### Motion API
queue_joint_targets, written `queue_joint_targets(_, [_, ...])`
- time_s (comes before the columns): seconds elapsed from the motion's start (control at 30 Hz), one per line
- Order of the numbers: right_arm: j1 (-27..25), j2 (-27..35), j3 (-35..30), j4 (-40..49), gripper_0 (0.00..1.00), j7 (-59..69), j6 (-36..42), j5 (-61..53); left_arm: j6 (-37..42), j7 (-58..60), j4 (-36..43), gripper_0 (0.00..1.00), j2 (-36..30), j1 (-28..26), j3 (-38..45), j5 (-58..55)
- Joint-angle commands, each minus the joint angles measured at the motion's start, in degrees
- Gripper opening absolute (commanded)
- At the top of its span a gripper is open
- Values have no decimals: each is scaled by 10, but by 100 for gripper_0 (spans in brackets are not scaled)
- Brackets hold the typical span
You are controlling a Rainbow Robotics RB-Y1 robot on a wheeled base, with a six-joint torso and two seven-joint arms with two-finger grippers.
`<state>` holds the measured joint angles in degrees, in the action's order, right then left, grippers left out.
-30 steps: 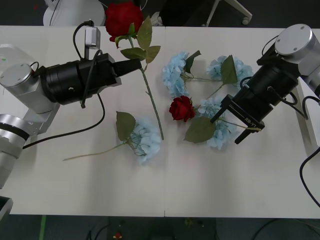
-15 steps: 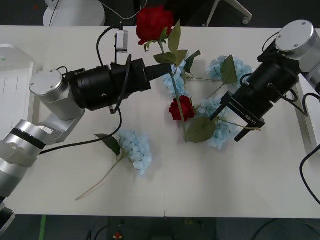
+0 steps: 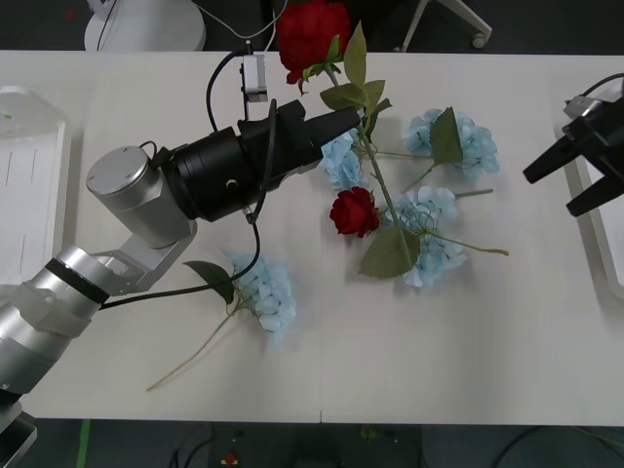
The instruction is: Put the red flowers into the right box and the blue flowers into the left box
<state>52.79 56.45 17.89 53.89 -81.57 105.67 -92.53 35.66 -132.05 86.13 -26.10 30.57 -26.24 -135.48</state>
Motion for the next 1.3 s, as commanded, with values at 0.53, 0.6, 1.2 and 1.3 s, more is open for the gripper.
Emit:
queue_joint_targets(0.53, [-255, 23, -228, 328, 94, -250, -93, -34, -15, 24, 26, 0, 16, -8, -7, -39])
queue_joint_targets(0.6, [-254, 1, -228, 340, 95, -250, -107, -37, -16, 24, 26, 0, 16, -8, -6, -40])
queue_joint_targets(1.2, [-251, -157, -171, 431, 94, -228, -192, -23, -24, 24, 26, 0, 15, -8, -1, -53])
queue_joint_targets(1.3, [-249, -178, -157, 440, 94, -224, -208, 1, -26, 24, 26, 0, 15, -8, -1, -53])
